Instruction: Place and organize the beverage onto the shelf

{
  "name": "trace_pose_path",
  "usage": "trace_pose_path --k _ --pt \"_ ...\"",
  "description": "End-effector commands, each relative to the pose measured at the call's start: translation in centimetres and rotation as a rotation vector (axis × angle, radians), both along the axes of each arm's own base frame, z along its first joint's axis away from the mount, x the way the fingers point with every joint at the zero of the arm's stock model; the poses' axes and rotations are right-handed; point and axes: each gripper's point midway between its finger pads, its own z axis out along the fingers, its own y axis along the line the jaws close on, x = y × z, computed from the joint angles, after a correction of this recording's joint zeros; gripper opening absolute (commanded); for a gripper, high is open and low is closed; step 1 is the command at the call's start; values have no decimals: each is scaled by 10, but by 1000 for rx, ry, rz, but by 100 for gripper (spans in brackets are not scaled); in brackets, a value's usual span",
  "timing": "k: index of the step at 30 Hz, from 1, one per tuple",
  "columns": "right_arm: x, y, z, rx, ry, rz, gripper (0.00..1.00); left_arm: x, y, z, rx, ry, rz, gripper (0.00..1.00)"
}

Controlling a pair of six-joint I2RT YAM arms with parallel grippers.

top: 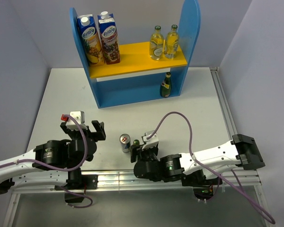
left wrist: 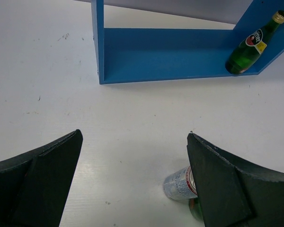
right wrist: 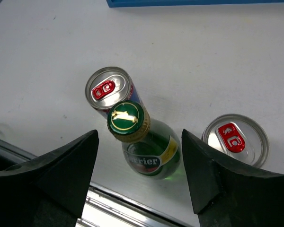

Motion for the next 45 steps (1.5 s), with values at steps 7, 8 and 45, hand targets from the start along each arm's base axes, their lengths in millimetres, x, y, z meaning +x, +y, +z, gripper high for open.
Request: trace_pose_path --k 7,8,45 --pt "16 10 -16 41 17 -15 45 1 -5 3 8 -2 -6 99" --pt "16 10 -16 37 17 -16 35 1 -5 2 13 -2 -9 99" --pt "252 -87 123 105 -356 -442 0 0 -5 3 3 2 -20 99"
